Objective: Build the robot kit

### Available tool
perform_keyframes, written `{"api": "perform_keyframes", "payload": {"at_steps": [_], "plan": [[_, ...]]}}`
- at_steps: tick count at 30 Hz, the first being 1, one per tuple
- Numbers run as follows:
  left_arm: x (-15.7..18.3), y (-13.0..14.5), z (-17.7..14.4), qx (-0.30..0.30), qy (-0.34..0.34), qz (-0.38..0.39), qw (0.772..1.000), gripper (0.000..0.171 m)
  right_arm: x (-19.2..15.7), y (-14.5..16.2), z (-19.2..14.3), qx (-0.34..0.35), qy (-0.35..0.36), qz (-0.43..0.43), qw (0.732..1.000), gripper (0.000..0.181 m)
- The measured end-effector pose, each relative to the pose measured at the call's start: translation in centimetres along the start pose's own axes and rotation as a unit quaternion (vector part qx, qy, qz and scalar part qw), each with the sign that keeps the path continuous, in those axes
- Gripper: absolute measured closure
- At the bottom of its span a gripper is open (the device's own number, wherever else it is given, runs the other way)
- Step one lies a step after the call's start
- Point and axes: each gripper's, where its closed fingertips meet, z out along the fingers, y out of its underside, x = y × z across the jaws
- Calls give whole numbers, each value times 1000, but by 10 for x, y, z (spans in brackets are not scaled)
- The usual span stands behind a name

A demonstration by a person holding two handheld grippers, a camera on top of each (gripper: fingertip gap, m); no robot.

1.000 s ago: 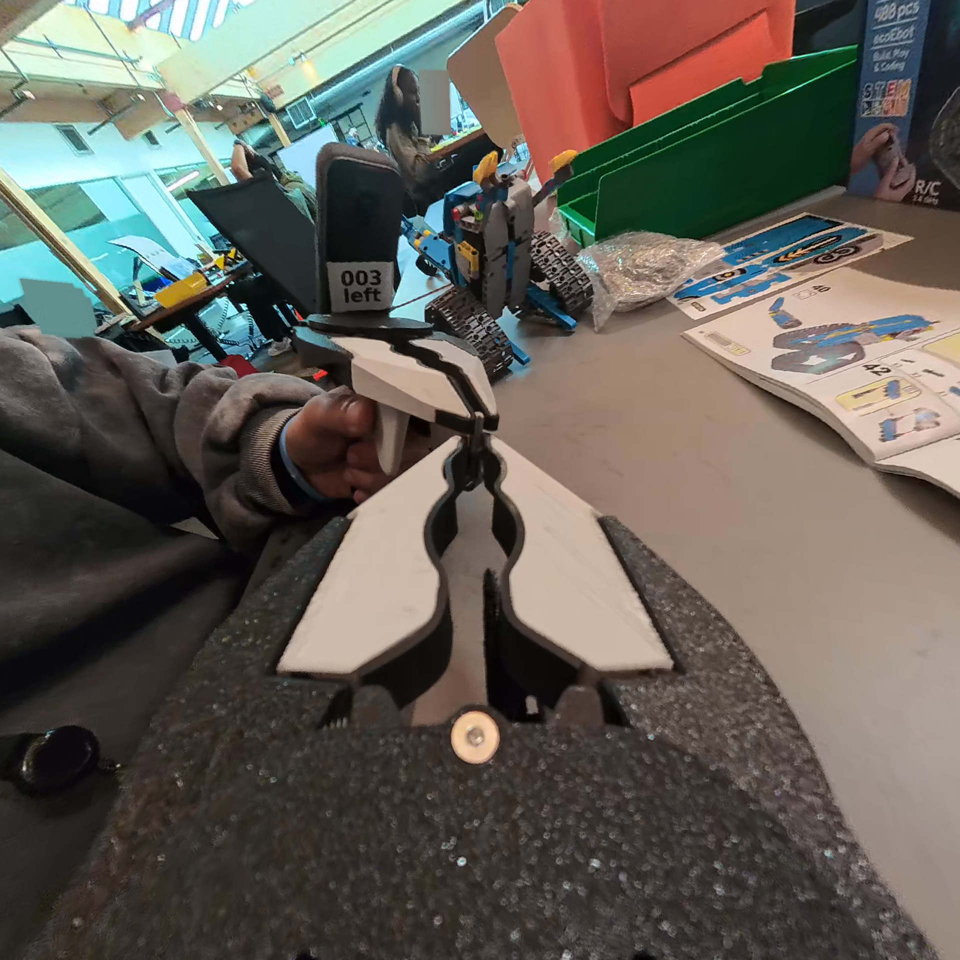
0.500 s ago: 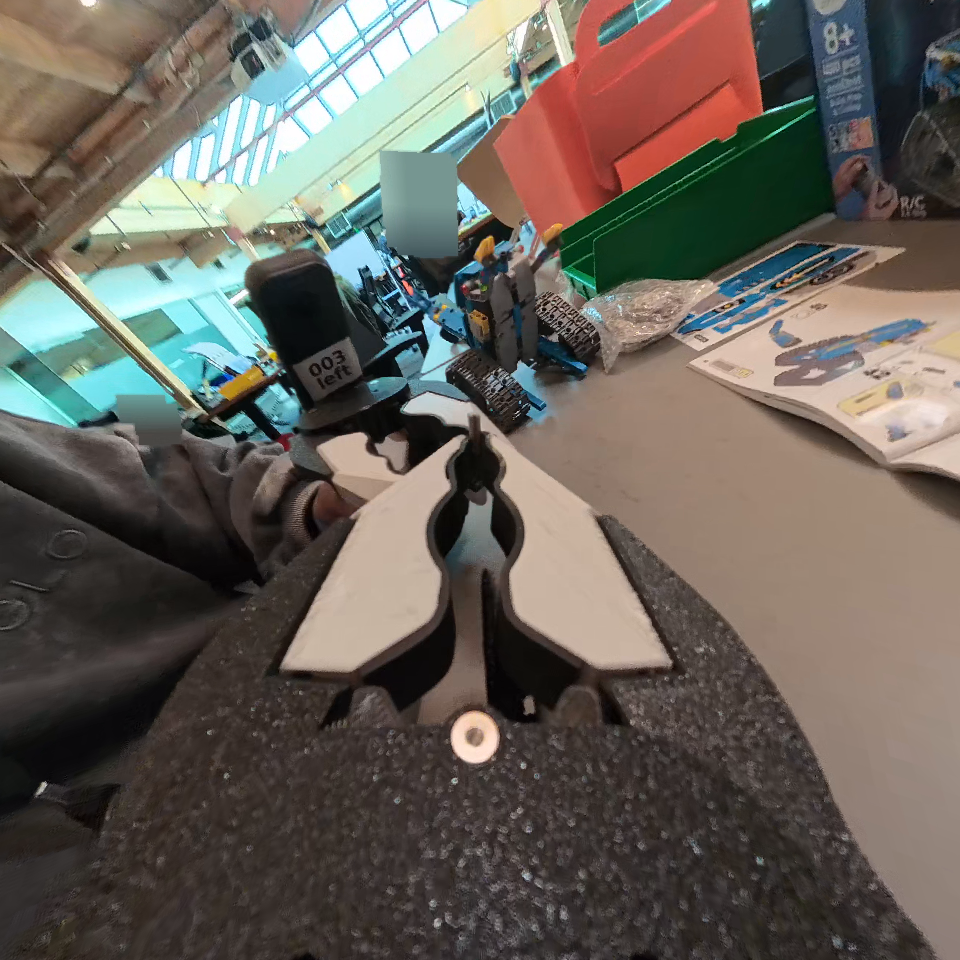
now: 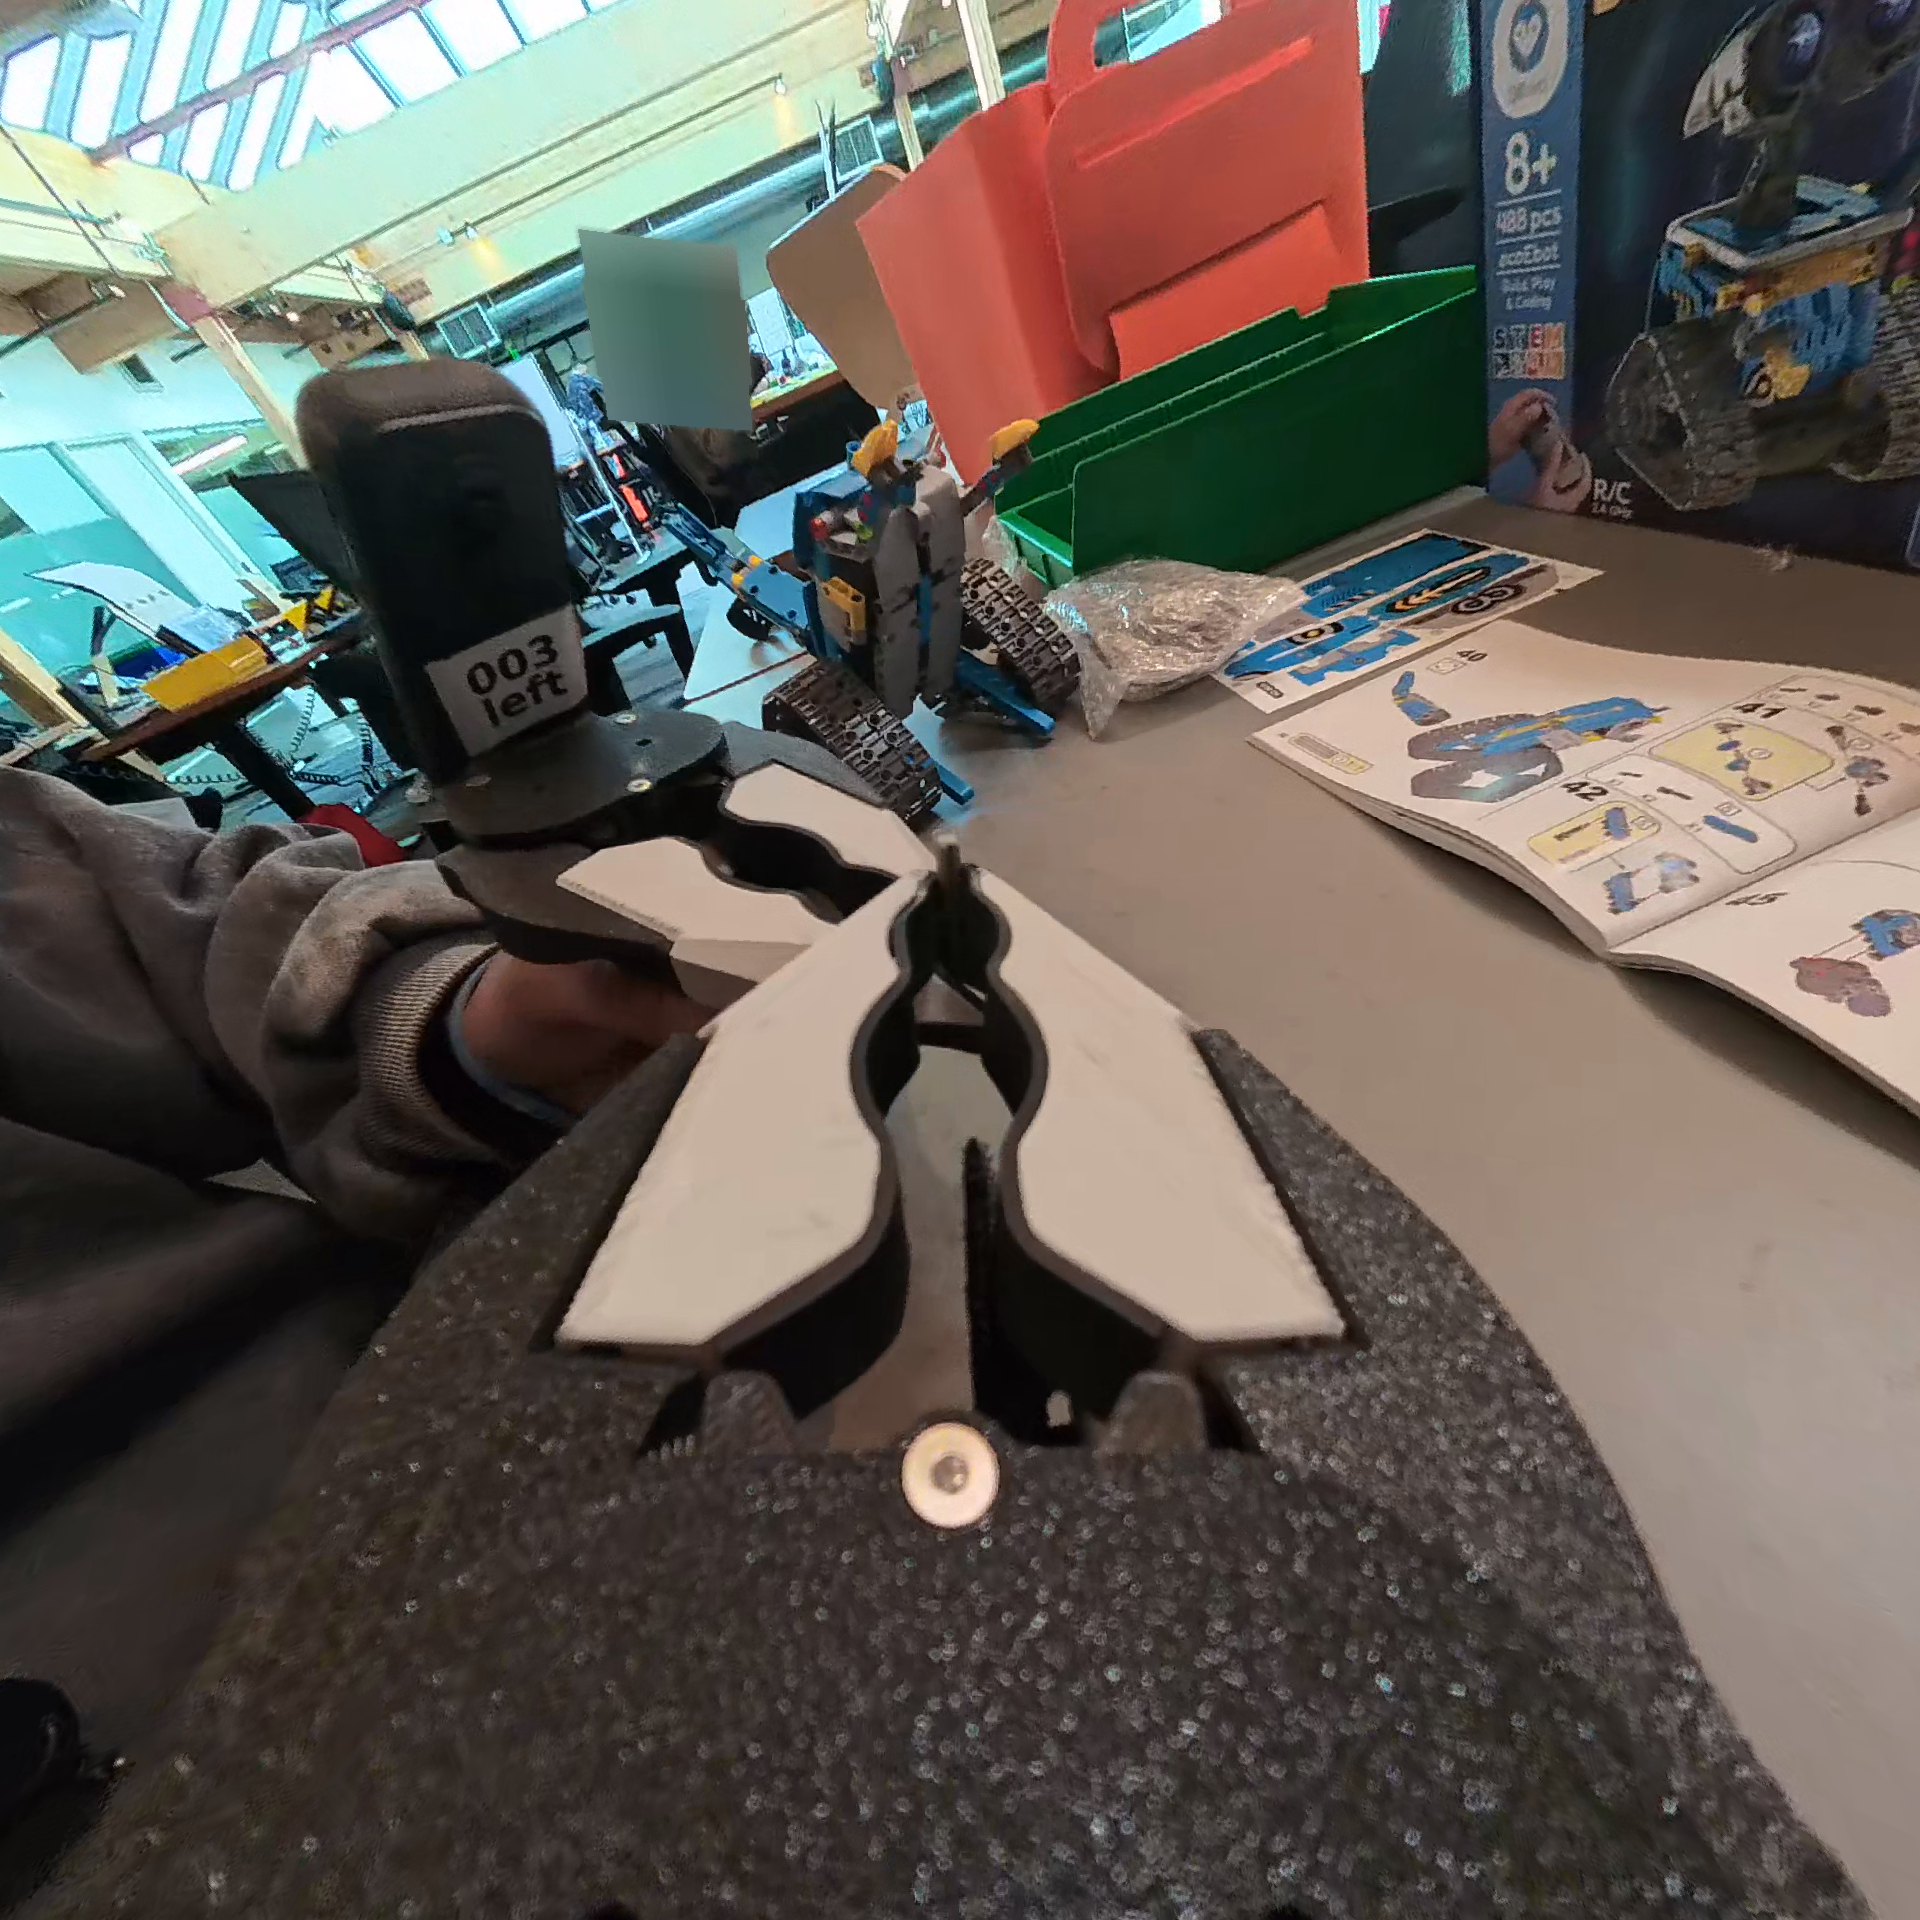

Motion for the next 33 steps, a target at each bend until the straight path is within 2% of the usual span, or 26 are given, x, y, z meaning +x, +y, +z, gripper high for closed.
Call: {"api": "perform_keyframes", "payload": {"at_steps": [2,4,5,6,14,22,23,24,25,26,29,31,32,33], "plan": [[-2,-2,0,6,-8,-1,1000,164,-1,-2,-1,4,1,-5,1000,179],[-6,-6,-1,15,-29,4,999,149,-1,-1,0,-1,-1,-6,1000,179],[-4,-8,-2,22,-23,8,999,150,-3,0,0,-2,-7,0,1000,179],[1,-9,-2,25,-9,11,1000,164,-4,-2,0,5,-9,3,1000,179],[0,-9,-3,32,-1,-7,999,164,-2,-5,-2,18,2,19,1000,180],[-12,-17,-8,60,-28,-28,997,164,4,-17,5,80,-20,115,990,180],[-19,-10,-9,43,-44,-38,997,165,6,-21,4,97,-22,130,986,177],[-26,-8,-14,50,-52,-63,995,165,34,-61,-30,236,12,160,959,180],[-38,-16,-23,83,-64,-93,990,165,65,-87,-73,309,14,218,925,181],[-45,-18,-28,98,-70,-114,986,165,87,-102,-114,366,28,227,902,181],[-33,-11,-13,63,-45,-93,993,165,93,-97,-149,321,102,129,933,180],[-18,-6,-4,42,-7,-77,996,165,105,-95,-159,256,150,78,952,179],[-16,-6,-4,37,-5,-67,997,165,116,-89,-162,193,191,42,961,179],[-13,-5,-4,34,-1,-59,998,165,132,-72,-162,94,229,24,968,179]]}}
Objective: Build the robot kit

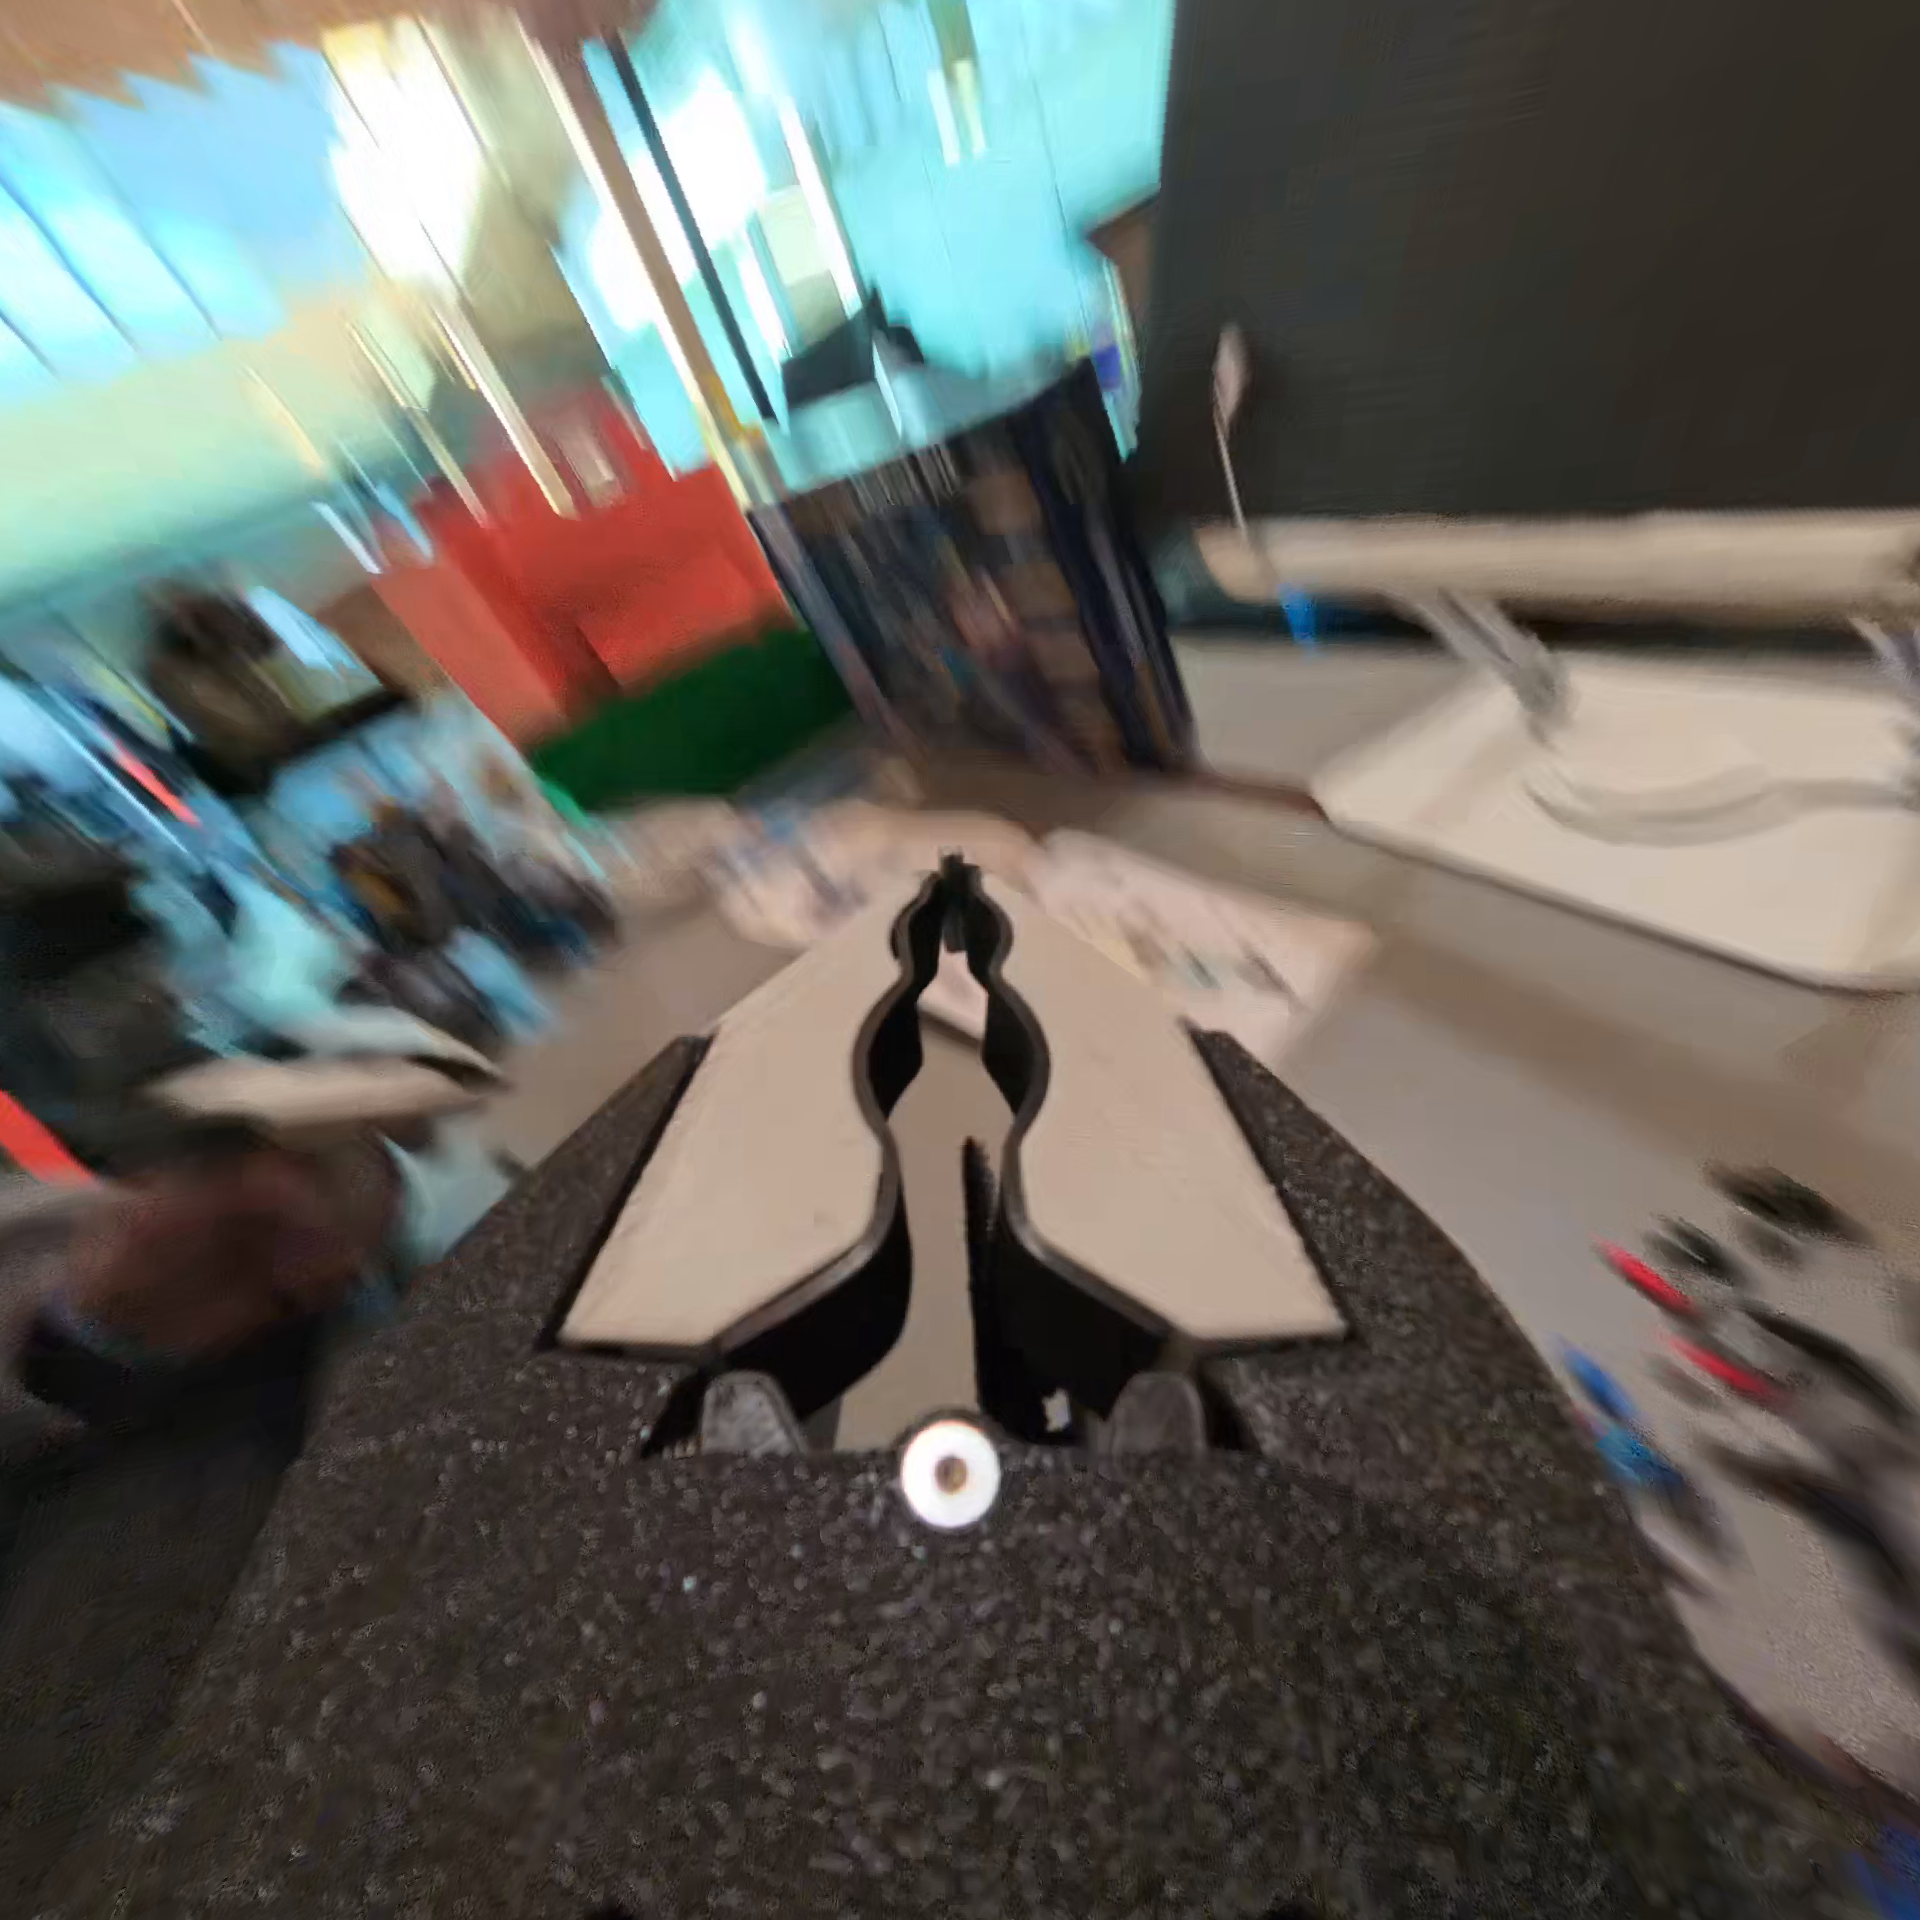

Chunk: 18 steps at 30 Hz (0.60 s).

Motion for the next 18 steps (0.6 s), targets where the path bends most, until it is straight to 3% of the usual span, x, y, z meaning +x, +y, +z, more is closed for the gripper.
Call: {"api": "perform_keyframes", "payload": {"at_steps": [1,3,4,6,9,11,15,17,18], "plan": [[4,1,1,-3,6,8,1000,165,28,21,-4,-94,67,-38,993,178],[14,5,4,-14,26,21,999,165,82,62,-30,-254,180,-81,947,178],[15,5,5,-17,24,30,999,165,103,78,-46,-311,225,-80,920,177],[18,7,6,-23,25,45,998,165,120,94,-65,-349,256,-71,899,177],[19,11,8,-34,33,40,998,165,128,97,-77,-347,266,-51,898,175],[18,11,8,-32,38,23,998,165,137,97,-84,-347,288,-47,891,164],[18,7,8,-18,74,-35,996,165,134,76,-78,-290,297,-67,907,157],[23,1,7,-2,112,-74,991,165,110,57,-59,-245,257,-109,928,155],[27,-2,6,8,136,-99,986,165,81,51,-39,-216,198,-128,948,155]]}}
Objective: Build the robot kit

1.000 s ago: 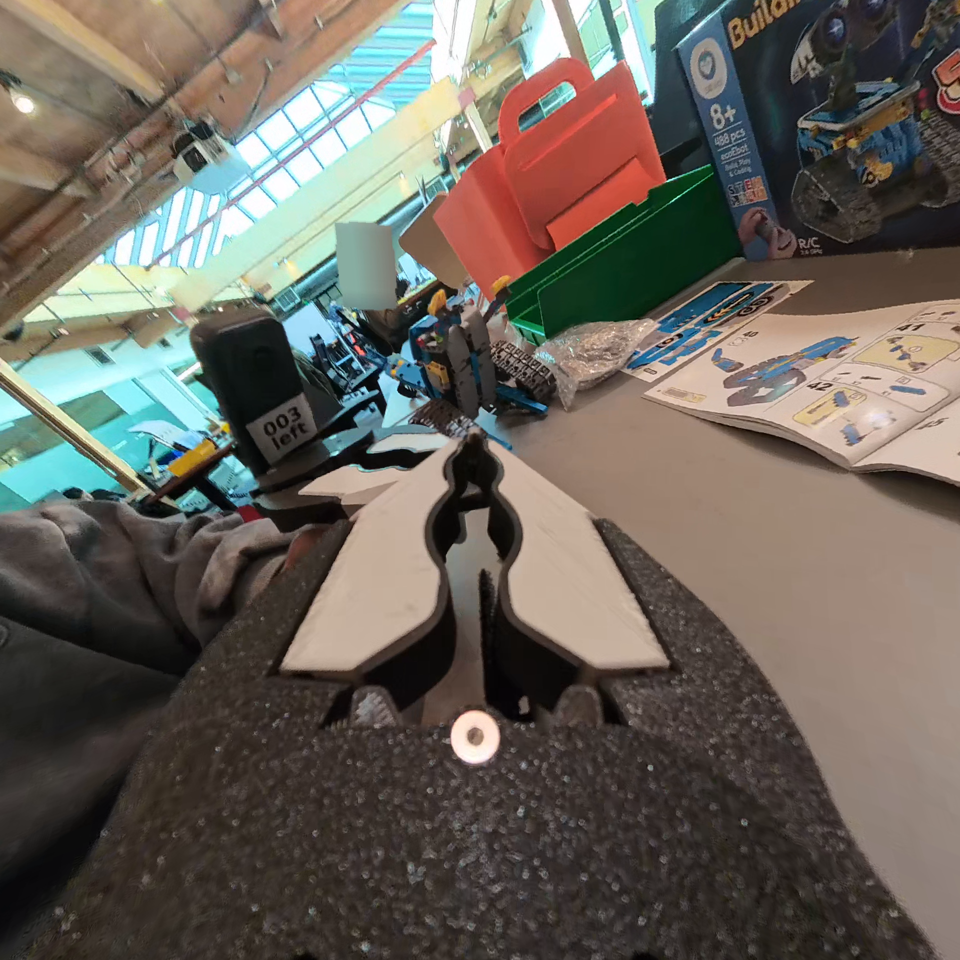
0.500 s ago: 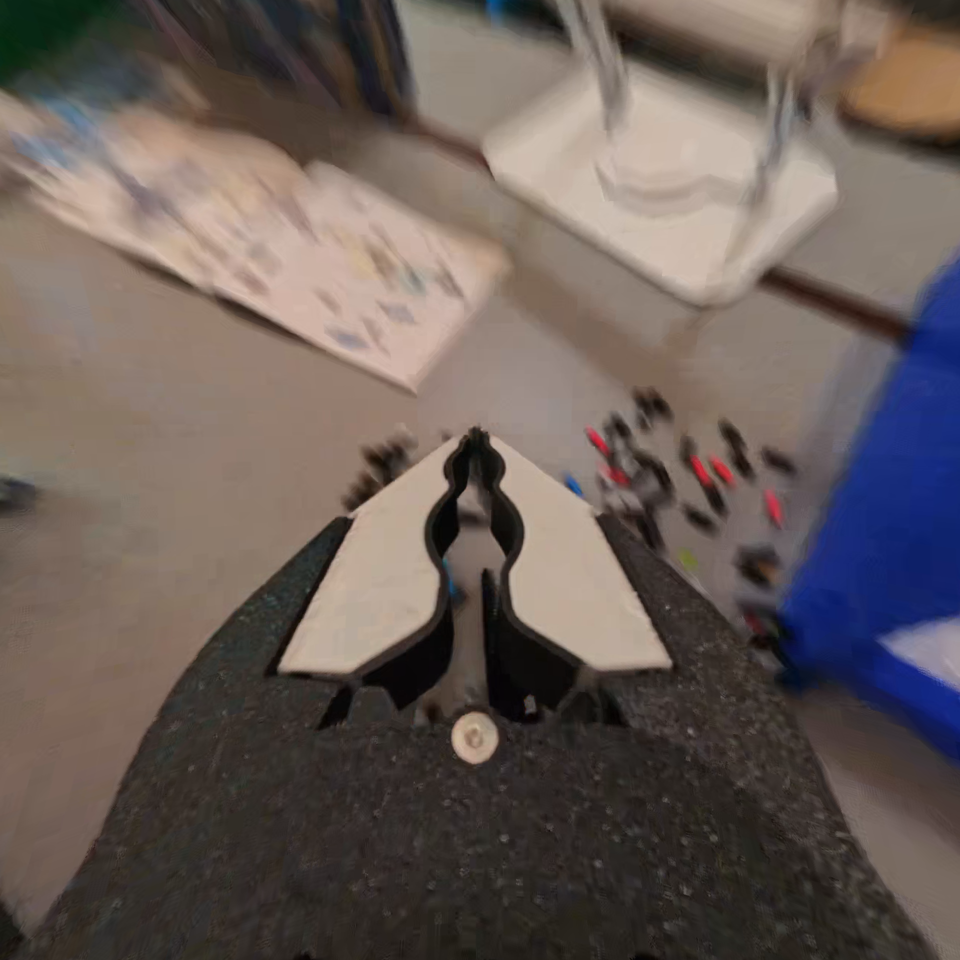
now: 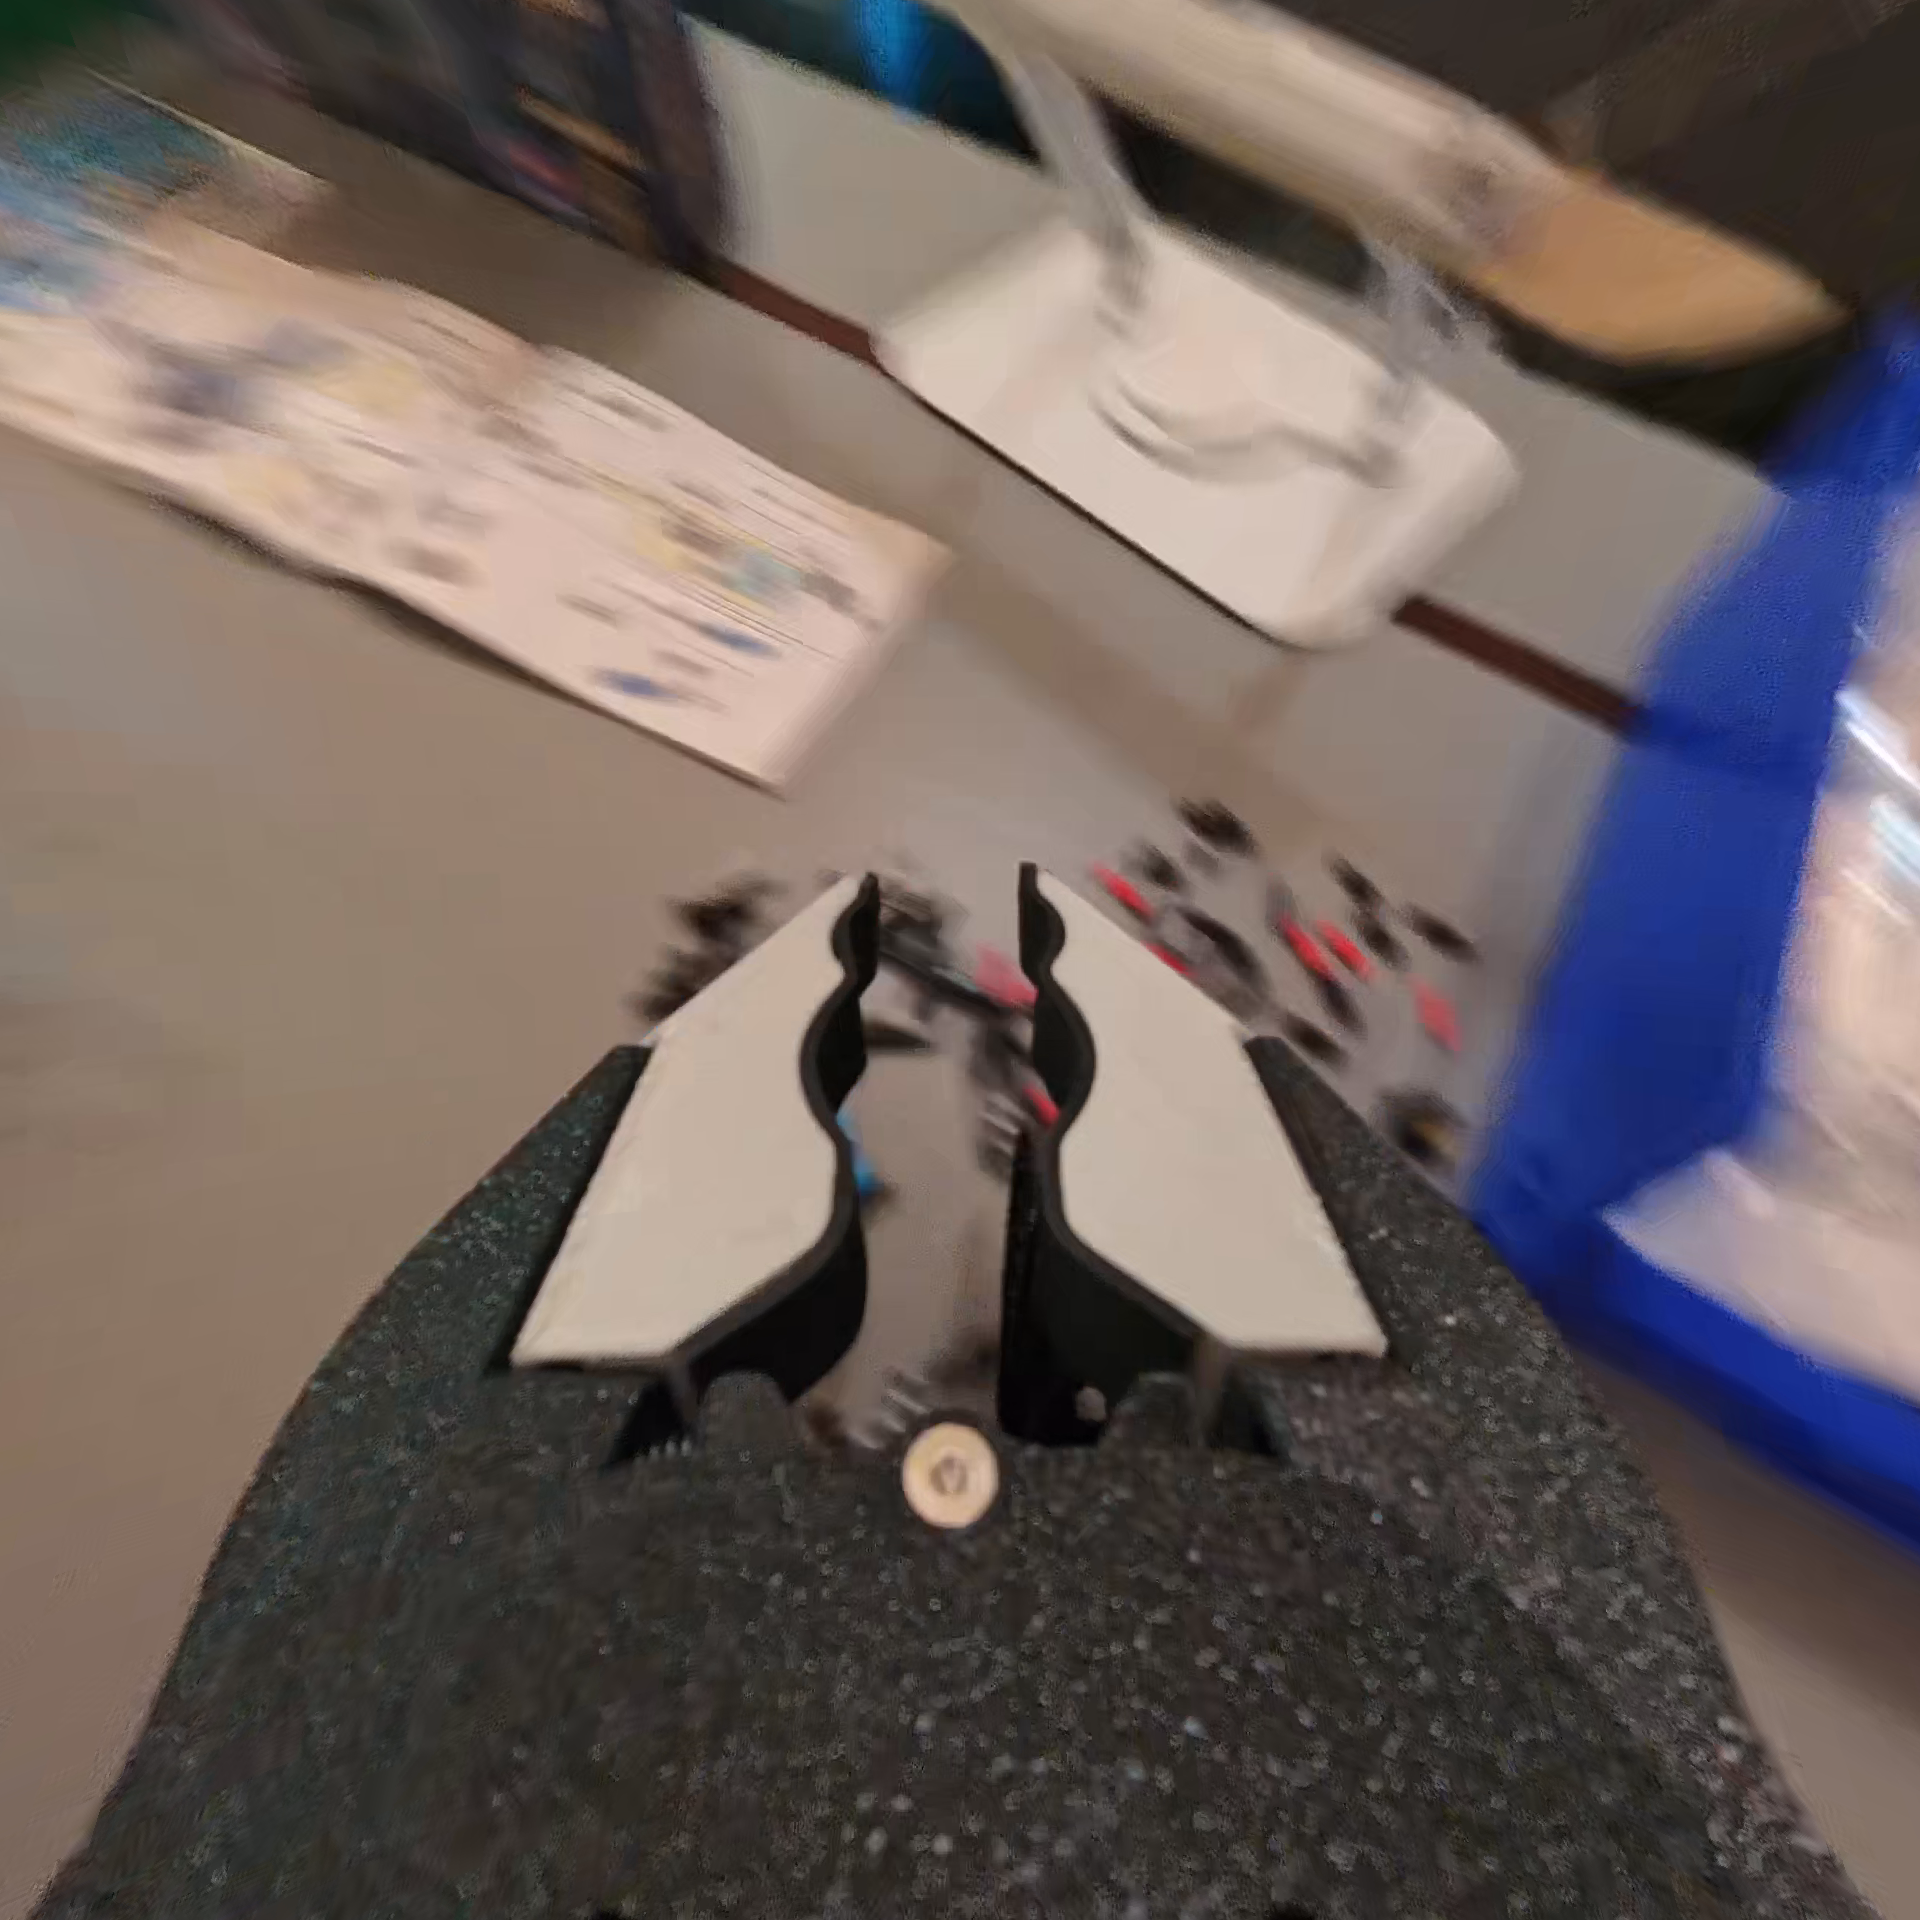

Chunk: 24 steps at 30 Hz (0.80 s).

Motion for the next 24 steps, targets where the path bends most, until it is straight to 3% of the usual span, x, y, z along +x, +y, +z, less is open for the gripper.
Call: {"api": "perform_keyframes", "payload": {"at_steps": [2,4,5,7,9,13,16,18,24], "plan": [[6,-10,-3,33,46,-51,997,165,-93,-33,-2,79,-153,-56,984,148],[7,-19,-8,58,82,-105,989,165,-193,-39,-10,117,-278,-134,944,138],[6,-22,-11,65,91,-125,986,165,-231,-38,-15,133,-301,-184,926,140],[5,-30,-17,86,107,-146,980,166,-270,-52,-24,209,-243,-270,908,143],[7,-36,-23,108,131,-174,970,165,-288,-73,-37,300,-177,-295,889,158],[4,-45,-36,149,177,-248,941,166,-309,-69,-23,291,-147,-326,888,146],[8,-51,-46,169,221,-284,918,166,-309,-79,-21,307,-116,-315,891,148],[12,-51,-50,167,243,-300,907,165,-316,-78,-18,301,-134,-312,891,149],[23,-47,-52,150,254,-293,909,165,-322,-79,-27,325,-144,-338,872,161]]}}
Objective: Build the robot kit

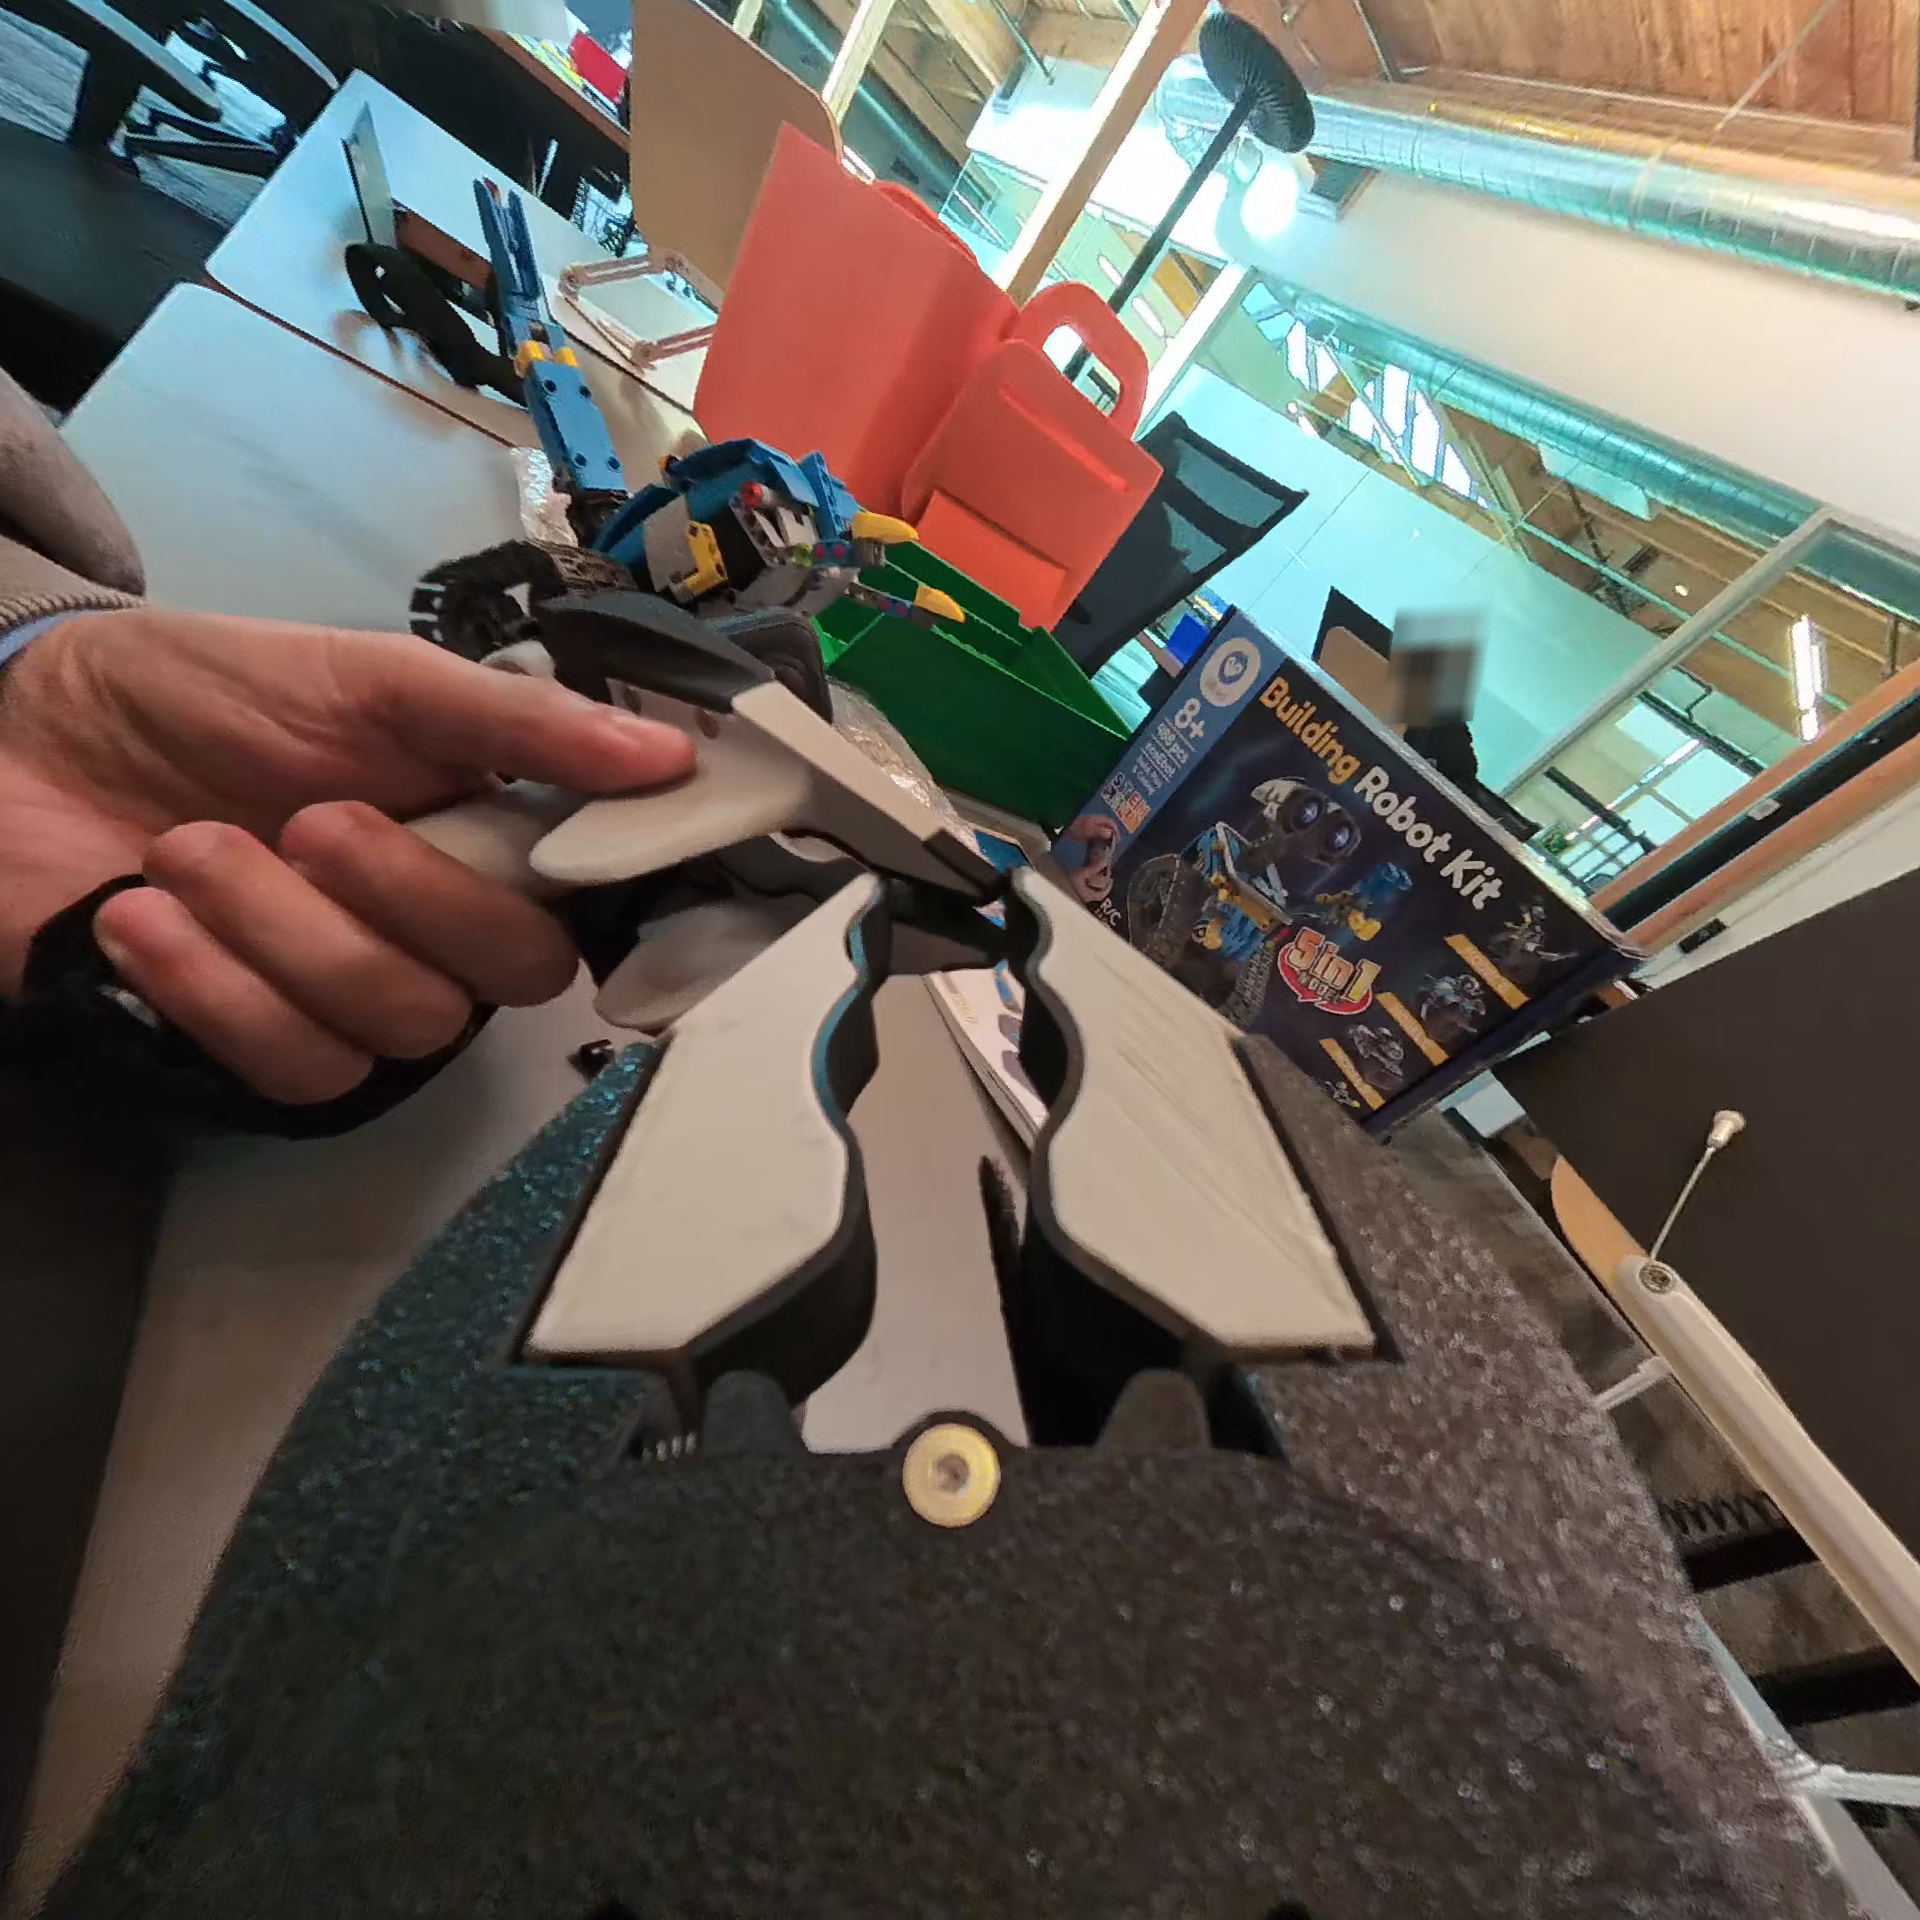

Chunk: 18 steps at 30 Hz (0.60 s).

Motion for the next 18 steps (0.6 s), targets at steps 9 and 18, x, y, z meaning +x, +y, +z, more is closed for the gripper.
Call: {"api": "perform_keyframes", "payload": {"at_steps": [9,18], "plan": [[-8,19,-6,-85,-47,4,995,161,-7,13,-22,14,-140,68,988,167],[-12,8,-51,-158,-208,110,959,148,-43,111,-63,-188,-343,194,900,166]]}}
